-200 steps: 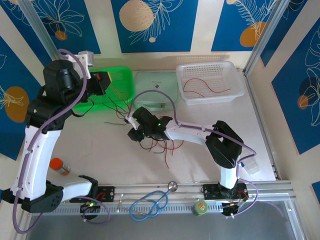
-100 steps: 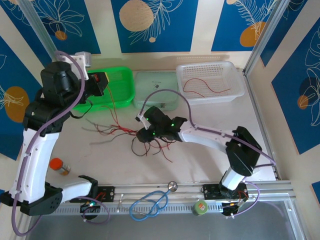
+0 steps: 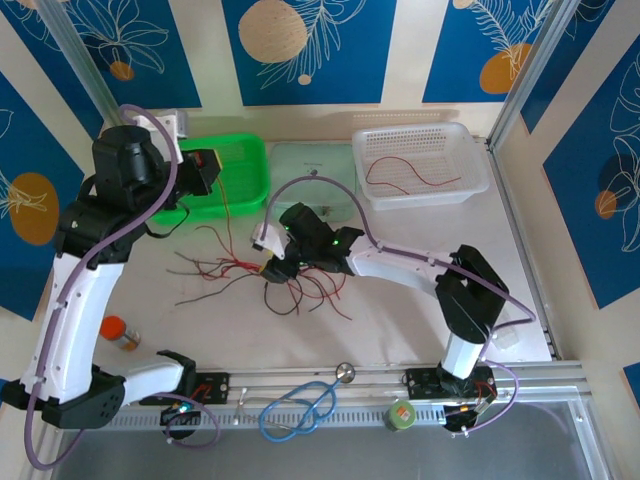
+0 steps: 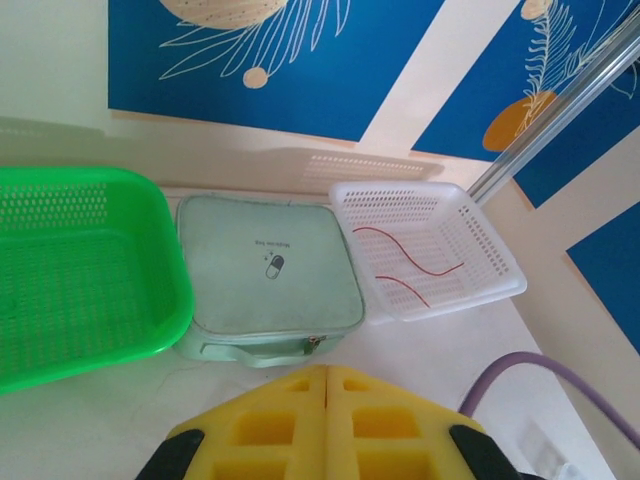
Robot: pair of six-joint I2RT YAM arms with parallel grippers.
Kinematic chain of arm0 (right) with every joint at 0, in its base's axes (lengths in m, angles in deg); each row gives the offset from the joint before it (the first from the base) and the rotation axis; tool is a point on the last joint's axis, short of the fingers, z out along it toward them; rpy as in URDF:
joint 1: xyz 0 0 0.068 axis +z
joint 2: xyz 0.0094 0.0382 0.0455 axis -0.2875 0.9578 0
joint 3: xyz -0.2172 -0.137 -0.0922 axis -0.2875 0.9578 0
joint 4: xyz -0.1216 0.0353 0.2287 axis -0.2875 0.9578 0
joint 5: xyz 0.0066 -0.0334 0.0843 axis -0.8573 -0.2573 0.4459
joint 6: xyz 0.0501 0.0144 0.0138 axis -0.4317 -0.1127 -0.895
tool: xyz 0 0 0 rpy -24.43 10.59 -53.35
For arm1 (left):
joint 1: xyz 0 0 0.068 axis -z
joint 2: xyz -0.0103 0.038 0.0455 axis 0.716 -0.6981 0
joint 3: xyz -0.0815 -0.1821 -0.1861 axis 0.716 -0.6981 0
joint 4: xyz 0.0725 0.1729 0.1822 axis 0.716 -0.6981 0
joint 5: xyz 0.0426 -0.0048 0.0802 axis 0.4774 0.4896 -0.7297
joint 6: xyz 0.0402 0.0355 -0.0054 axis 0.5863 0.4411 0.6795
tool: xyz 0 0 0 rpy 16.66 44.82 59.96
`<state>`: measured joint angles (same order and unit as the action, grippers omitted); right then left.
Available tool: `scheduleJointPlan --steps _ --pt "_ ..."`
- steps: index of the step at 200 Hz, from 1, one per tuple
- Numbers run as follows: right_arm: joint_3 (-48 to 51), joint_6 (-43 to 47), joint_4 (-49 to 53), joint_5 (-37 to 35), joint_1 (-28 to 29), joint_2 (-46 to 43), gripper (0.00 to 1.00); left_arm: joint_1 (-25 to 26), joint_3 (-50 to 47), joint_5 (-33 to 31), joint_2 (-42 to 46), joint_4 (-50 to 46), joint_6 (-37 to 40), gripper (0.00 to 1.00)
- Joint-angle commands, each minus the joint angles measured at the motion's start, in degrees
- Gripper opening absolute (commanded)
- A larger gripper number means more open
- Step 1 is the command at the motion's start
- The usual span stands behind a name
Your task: Untangle the cables
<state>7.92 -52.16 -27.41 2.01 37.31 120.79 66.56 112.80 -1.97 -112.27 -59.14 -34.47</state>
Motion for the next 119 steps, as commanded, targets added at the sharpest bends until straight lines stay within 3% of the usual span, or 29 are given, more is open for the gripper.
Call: scheduleJointPlan --steps 1,15,73,119 --pt "1.4 11.6 -7.6 6.1 0.6 -0.1 0.52 -0.3 2.1 -0.1 0.5 1.0 -0.2 0.00" --pt "2.5 13.7 -10.5 7.4 0.5 0.5 0.52 -0.3 2.0 -0.1 0.4 1.0 -0.2 0.00" --pt "-3.5 14.0 -6.1 9.5 -0.7 7.0 0.44 -0.3 2.5 0.1 0.1 1.2 -0.6 0.00" --pt "-2.2 10.7 -6.7 7.9 -1.0 6.9 0.23 -0.3 3.5 -1.9 0.5 0.3 0.2 0.00"
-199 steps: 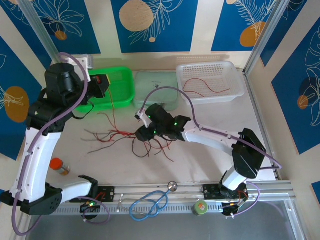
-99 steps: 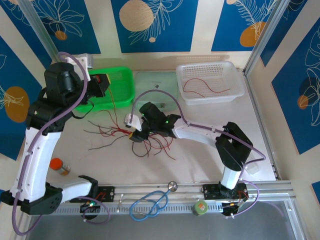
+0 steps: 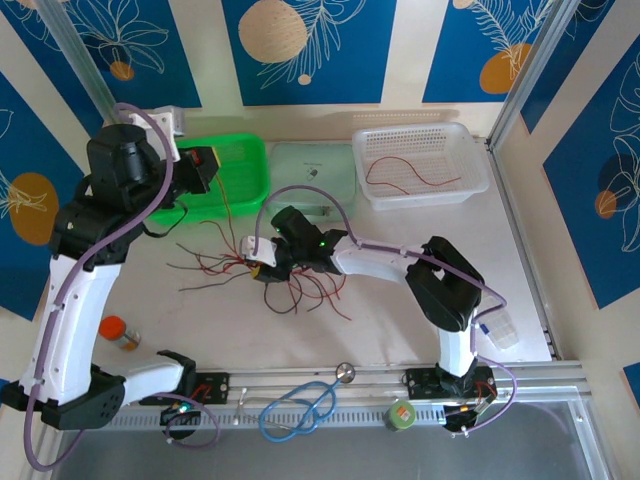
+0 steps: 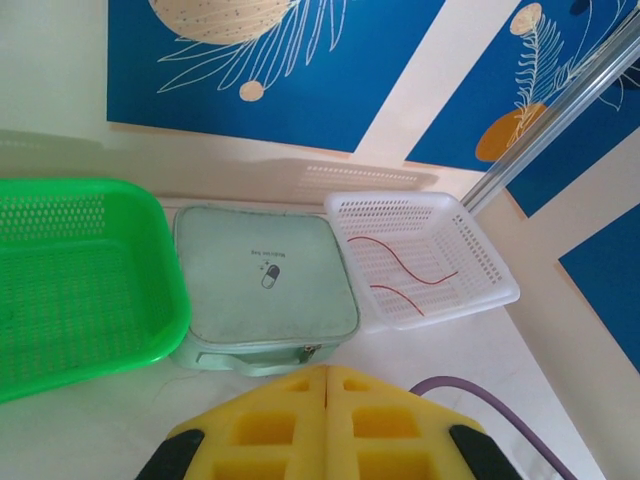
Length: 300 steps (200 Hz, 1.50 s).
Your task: Untangle the cables
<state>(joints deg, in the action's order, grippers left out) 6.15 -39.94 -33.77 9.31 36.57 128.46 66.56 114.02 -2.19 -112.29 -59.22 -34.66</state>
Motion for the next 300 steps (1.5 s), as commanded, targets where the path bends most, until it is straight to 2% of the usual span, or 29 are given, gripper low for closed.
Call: scheduleJointPlan --steps 1,56,86,153,197,261,300 --pt "-0.3 -1.6 -0.4 0.5 -0.3 -0.9 0.23 -0.3 2.3 -1.8 0.5 0.4 0.4 0.00" --pt "8.9 -6.5 -0.1 -5.6 -0.5 -7.4 0.13 -0.3 5.2 -12.9 2.0 -3.8 4.6 0.00" --pt "13.7 -9.5 1.7 -9.4 -0.8 -11.3 0.14 -0.3 6.2 -17.5 2.6 -5.1 6.3 0.00" --pt "18.4 -12.4 4.2 -15.4 -2.3 -14.4 0.20 -0.3 2.2 -19.5 2.8 -3.7 6.2 0.00" --pt "18.8 -11.8 6.3 -18.4 -3.6 -13.7 0.21 -0.3 1.3 -20.0 2.3 -3.5 6.4 0.00" --pt "21.4 -10.8 10.2 -23.7 -5.8 -14.6 0.24 -0.3 7.0 -27.0 0.7 -5.7 10.5 0.00" --pt "22.5 -10.6 11.5 -25.2 -7.3 -15.0 0.25 -0.4 8.7 -28.9 0.3 -5.6 11.9 0.00"
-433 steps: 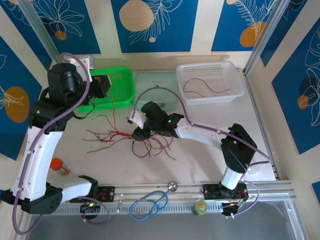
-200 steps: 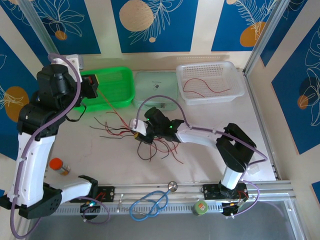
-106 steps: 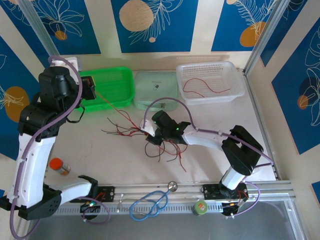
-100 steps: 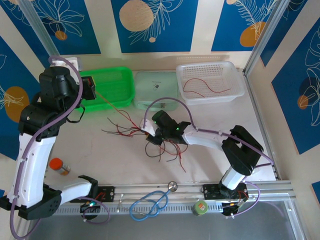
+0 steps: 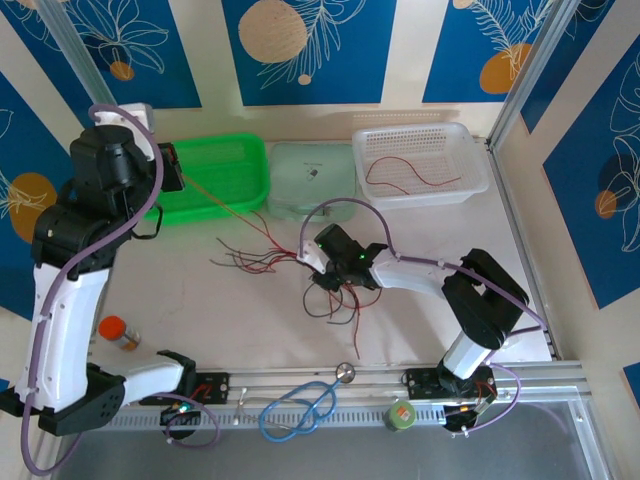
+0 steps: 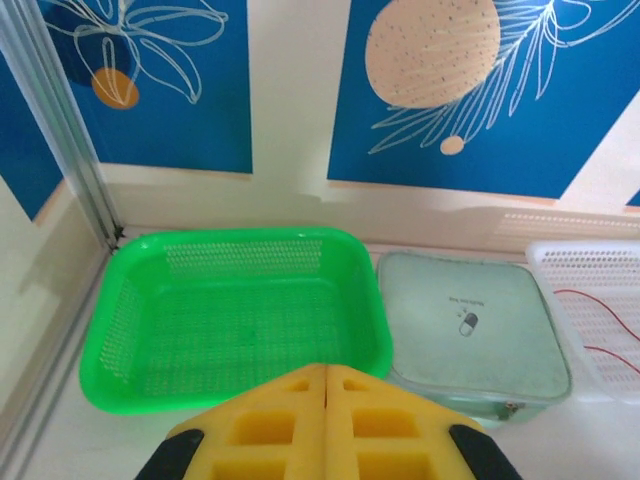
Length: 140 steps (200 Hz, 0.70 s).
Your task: Untangle the cables
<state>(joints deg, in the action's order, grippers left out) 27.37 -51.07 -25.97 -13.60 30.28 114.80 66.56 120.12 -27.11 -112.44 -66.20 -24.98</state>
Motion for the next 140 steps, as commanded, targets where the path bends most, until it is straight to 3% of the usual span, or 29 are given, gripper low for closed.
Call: scheduleJointPlan --steps 1,140 --pt "1.2 0.5 3.7 -2.3 -1.1 -1.4 0.25 -0.4 2.6 -4.0 0.4 1.4 2.3 0.00" --pt "3.3 0.0 7.8 -12.9 -6.9 -1.1 0.25 -0.4 2.2 -12.7 2.4 1.5 5.8 0.00"
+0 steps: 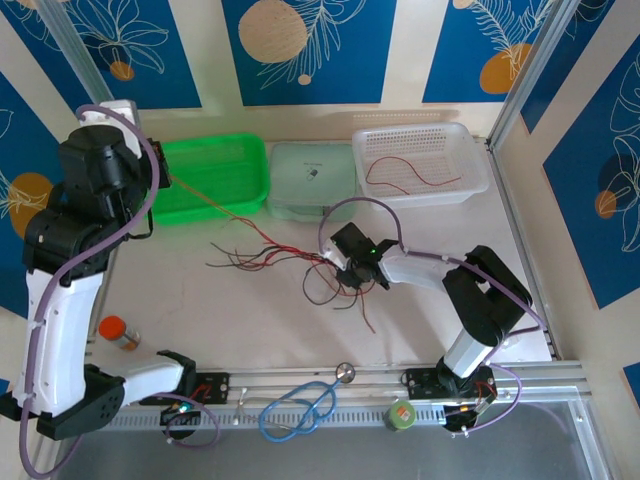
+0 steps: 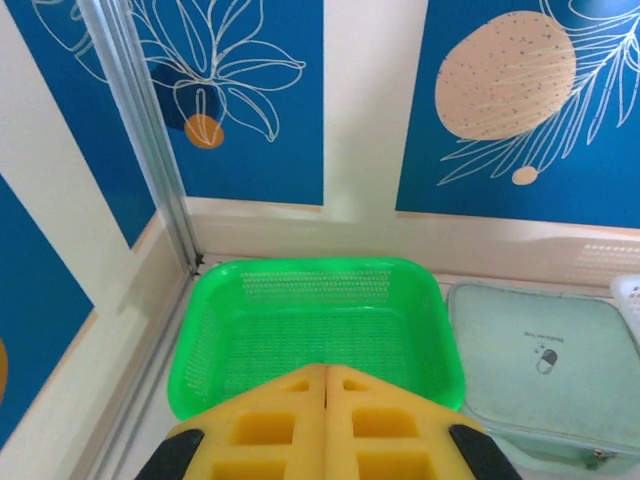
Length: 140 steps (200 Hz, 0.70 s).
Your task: Untangle the cables
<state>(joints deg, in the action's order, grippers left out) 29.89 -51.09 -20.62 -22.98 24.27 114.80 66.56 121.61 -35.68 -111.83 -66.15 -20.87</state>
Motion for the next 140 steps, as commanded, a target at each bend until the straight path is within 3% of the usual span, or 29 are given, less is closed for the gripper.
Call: scheduleJointPlan --steps 1,93,119,140 --pt "0.8 0.0 2.4 -3.6 -0.9 -1.1 0.25 -0.4 0.7 -4.2 1.9 1.4 1.7 0.00" --pt "1.0 -0.2 2.2 -16.3 -6.7 -2.7 0.31 -0.4 -11.4 0.9 4.6 3.3 -2.7 0.00" --pt "0.1 -1.9 3.1 -20.5 -7.8 -3.0 0.52 -0.4 -15.6 3.4 5.3 4.1 -4.6 0.00" --pt "-0.6 -3.8 4.3 -19.6 -7.9 -4.3 0.56 -0.3 -19.2 6.9 5.9 5.4 -6.0 0.00"
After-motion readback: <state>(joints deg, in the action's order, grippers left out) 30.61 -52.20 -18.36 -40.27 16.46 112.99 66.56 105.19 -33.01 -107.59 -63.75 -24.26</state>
